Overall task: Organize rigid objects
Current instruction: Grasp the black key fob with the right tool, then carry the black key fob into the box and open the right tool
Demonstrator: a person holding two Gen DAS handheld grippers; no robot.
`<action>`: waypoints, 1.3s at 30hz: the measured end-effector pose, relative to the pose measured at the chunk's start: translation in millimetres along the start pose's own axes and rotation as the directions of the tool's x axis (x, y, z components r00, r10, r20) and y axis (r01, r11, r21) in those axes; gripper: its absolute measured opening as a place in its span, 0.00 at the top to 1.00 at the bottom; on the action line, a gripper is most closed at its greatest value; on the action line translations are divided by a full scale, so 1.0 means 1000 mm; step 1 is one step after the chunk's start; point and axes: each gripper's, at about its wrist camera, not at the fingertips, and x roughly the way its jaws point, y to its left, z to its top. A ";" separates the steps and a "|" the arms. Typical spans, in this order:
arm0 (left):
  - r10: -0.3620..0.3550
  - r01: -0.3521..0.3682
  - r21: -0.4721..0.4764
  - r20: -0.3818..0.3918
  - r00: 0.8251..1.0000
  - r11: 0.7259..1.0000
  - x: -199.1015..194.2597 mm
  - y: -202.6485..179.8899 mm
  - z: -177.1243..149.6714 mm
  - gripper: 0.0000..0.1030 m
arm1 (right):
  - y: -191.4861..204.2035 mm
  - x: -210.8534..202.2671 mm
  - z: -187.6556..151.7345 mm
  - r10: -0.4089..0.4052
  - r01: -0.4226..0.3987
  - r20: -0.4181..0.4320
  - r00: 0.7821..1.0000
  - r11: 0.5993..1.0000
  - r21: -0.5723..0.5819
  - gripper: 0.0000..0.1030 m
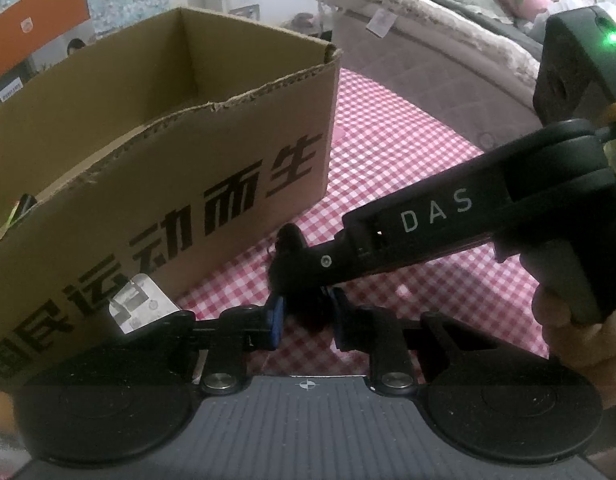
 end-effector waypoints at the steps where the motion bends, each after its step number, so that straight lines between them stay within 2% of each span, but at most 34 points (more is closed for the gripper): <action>1: -0.002 0.002 0.003 0.008 1.000 1.000 -0.003 -0.001 -0.001 0.79 | 0.000 -0.002 -0.001 -0.003 0.003 0.005 1.000 1.000 0.003 0.76; 4: -0.006 0.006 0.014 0.040 0.999 1.000 -0.017 -0.003 -0.003 0.79 | 0.001 -0.012 -0.008 -0.002 0.002 0.026 1.000 1.000 0.007 0.77; 9: 0.012 -0.017 0.040 0.128 0.992 0.999 -0.054 -0.005 -0.004 0.79 | 0.028 -0.037 -0.017 -0.006 0.009 0.074 0.997 0.999 -0.048 0.77; 16: 0.092 -0.104 0.028 0.282 0.955 0.994 -0.119 0.013 0.003 0.79 | 0.095 -0.065 -0.015 0.046 -0.012 0.156 0.987 0.977 -0.211 0.77; 21: 0.157 -0.159 -0.020 0.329 0.931 0.987 -0.142 0.043 0.017 0.79 | 0.145 -0.058 0.006 0.111 -0.054 0.156 0.982 0.943 -0.330 0.77; 25: 0.209 -0.197 -0.068 0.298 0.932 0.978 -0.135 0.075 0.033 0.79 | 0.178 -0.032 0.029 0.132 -0.083 0.101 0.986 0.916 -0.391 0.77; 28: 0.200 -0.174 -0.131 0.226 0.953 0.976 -0.120 0.106 0.040 0.79 | 0.196 0.001 0.047 0.126 -0.105 0.024 0.992 0.910 -0.401 0.77; 31: 0.190 -0.162 -0.181 0.152 0.970 0.970 -0.101 0.132 0.044 0.79 | 0.202 0.037 0.064 0.096 -0.116 -0.072 0.993 0.925 -0.363 0.77; 35: 0.187 -0.166 -0.219 0.075 0.980 0.961 -0.083 0.153 0.042 0.79 | 0.193 0.087 0.086 0.065 -0.123 -0.202 0.977 0.951 -0.285 0.77; 39: 0.177 -0.166 -0.234 0.028 0.984 0.958 -0.079 0.164 0.035 0.78 | 0.183 0.114 0.093 0.039 -0.111 -0.296 0.954 0.966 -0.232 0.77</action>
